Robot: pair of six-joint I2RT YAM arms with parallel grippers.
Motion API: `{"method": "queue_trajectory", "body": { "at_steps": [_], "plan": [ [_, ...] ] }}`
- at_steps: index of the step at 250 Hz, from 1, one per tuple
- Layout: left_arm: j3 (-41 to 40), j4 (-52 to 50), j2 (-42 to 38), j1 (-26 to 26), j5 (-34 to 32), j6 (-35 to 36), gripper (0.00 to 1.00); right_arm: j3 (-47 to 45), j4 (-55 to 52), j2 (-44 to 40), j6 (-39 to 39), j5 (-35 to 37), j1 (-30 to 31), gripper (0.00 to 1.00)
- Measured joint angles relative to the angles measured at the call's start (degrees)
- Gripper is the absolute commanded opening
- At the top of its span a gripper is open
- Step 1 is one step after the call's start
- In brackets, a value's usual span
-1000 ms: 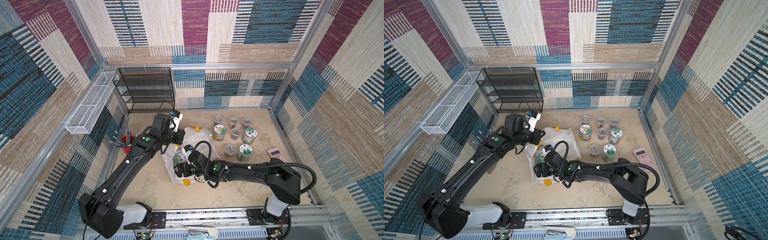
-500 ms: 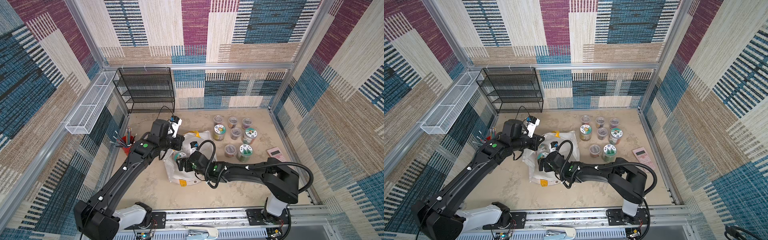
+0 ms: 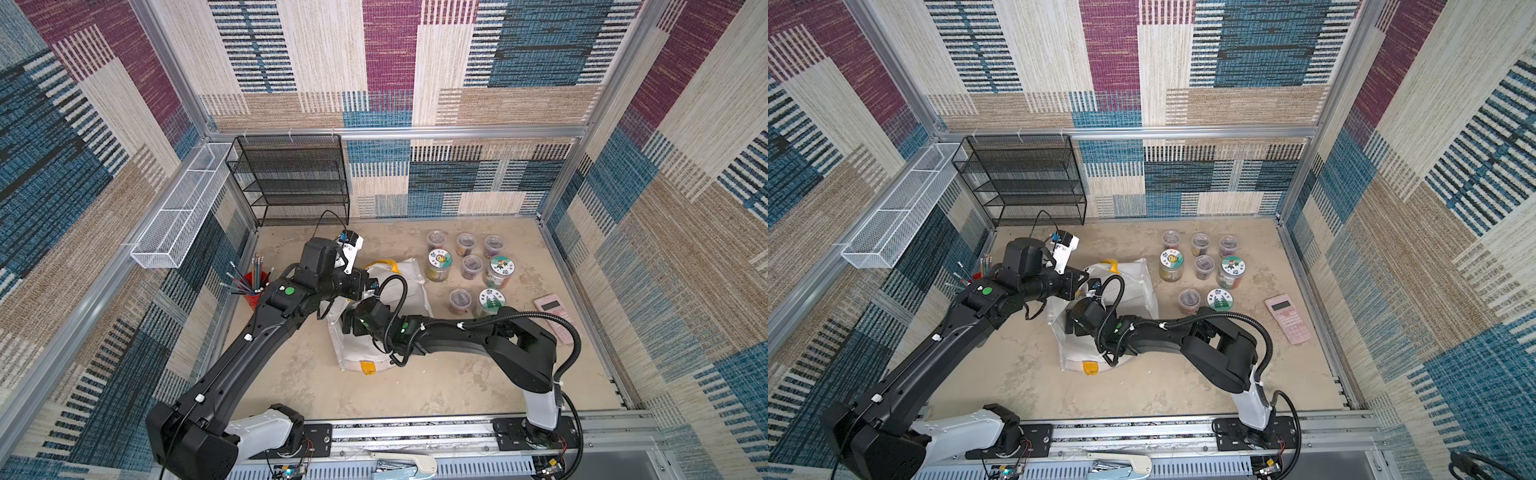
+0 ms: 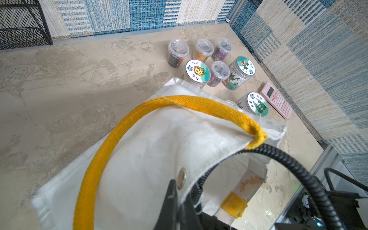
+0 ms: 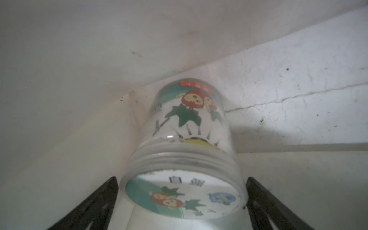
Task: Take out the seed jars from the canvas bag
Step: Pick up the seed jar from the canvas bag.
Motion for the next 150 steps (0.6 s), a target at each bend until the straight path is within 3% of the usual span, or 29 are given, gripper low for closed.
{"method": "queue_trajectory", "body": {
  "at_steps": [41,93,120,150],
  "plan": [
    [0.6,0.0,0.8,0.0,0.0,0.0,0.0,2.2,-1.0,1.4,0.0,0.3,0.0,0.99],
    [0.8,0.0,1.5,0.0,0.0,0.0,0.0,4.0,-1.7,3.2,-0.1,1.0,0.0,0.66],
    [0.9,0.0,1.6,0.0,0.0,0.0,0.0,3.8,-1.7,3.1,-0.3,1.4,-0.1,0.57],
    [1.4,0.0,2.0,0.0,-0.2,0.0,0.0,2.9,-2.0,1.6,-1.0,1.9,-0.1,0.55]
  ]
}}
